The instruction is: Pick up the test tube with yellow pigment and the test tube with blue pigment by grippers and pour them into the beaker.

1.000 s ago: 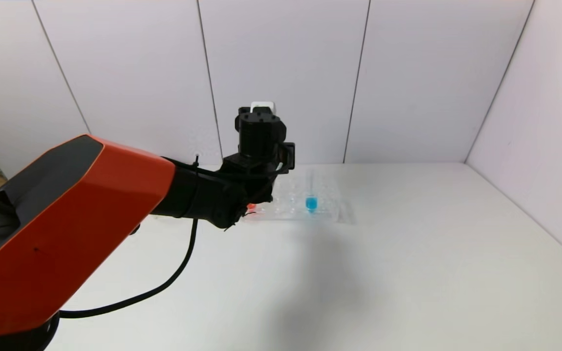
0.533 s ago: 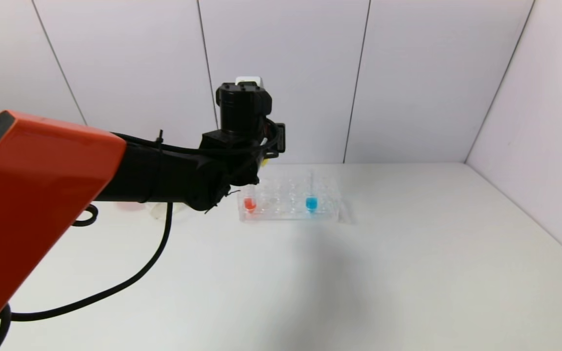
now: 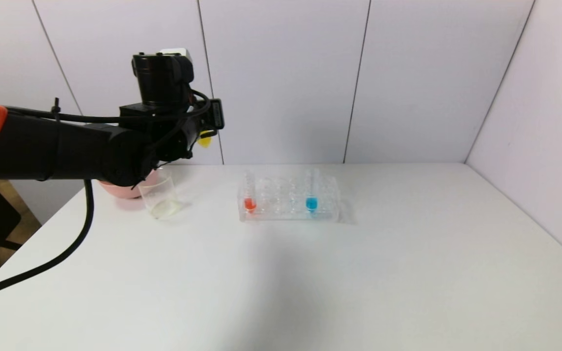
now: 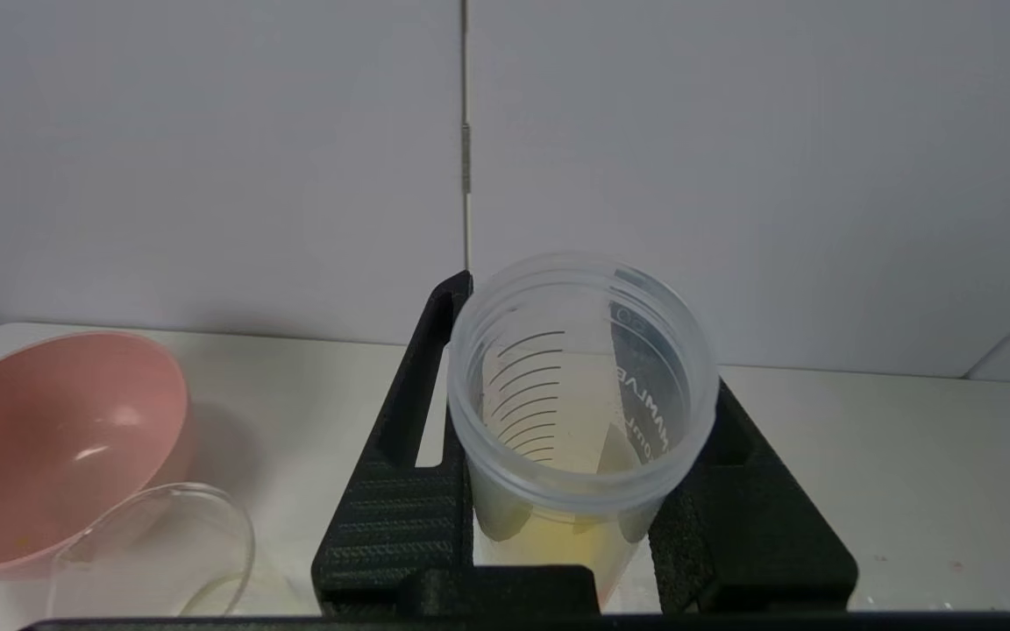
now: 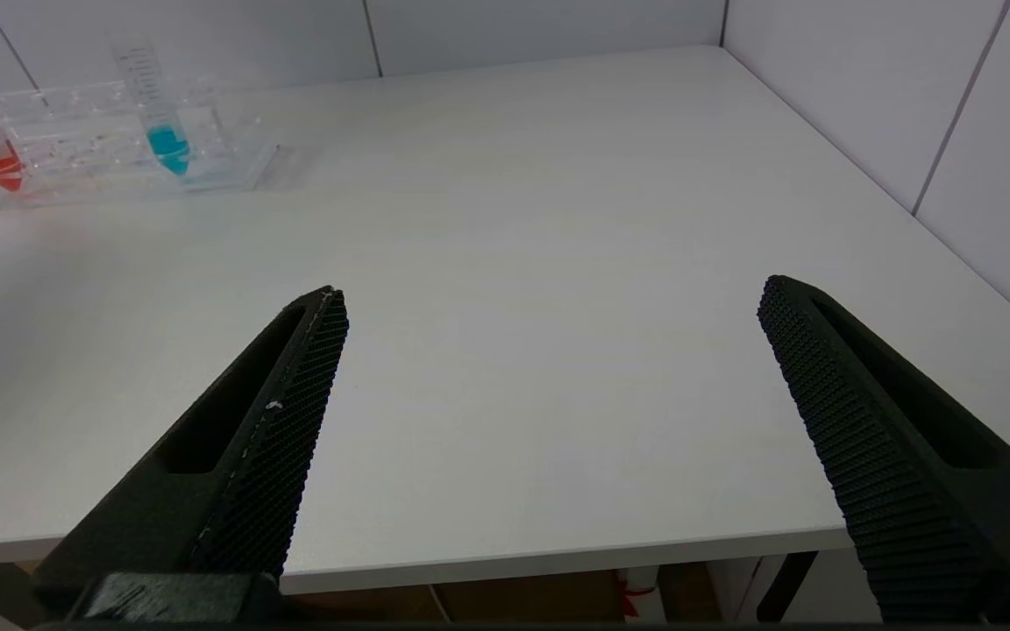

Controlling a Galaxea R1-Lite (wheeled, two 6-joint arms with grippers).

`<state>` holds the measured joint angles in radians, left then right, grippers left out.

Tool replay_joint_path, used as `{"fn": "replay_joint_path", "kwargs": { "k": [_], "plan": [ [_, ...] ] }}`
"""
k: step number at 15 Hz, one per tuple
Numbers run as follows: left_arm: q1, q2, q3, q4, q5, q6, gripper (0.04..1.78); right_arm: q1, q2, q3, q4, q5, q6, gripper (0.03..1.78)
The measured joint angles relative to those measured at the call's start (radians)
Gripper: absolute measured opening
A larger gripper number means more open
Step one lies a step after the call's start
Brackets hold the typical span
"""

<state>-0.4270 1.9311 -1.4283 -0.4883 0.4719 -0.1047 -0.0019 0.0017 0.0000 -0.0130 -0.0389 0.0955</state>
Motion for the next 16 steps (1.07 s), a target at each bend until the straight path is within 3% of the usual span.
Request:
{"fn": "replay_joint_path", "kwargs": {
  "k": [16],
  "plan": [
    [0.433,-0.185,0.317,-0.037,-0.22,-0.011,0.55,-0.001,0.0,0.0,0.0,0.0,0.0,1.71]
  ]
}}
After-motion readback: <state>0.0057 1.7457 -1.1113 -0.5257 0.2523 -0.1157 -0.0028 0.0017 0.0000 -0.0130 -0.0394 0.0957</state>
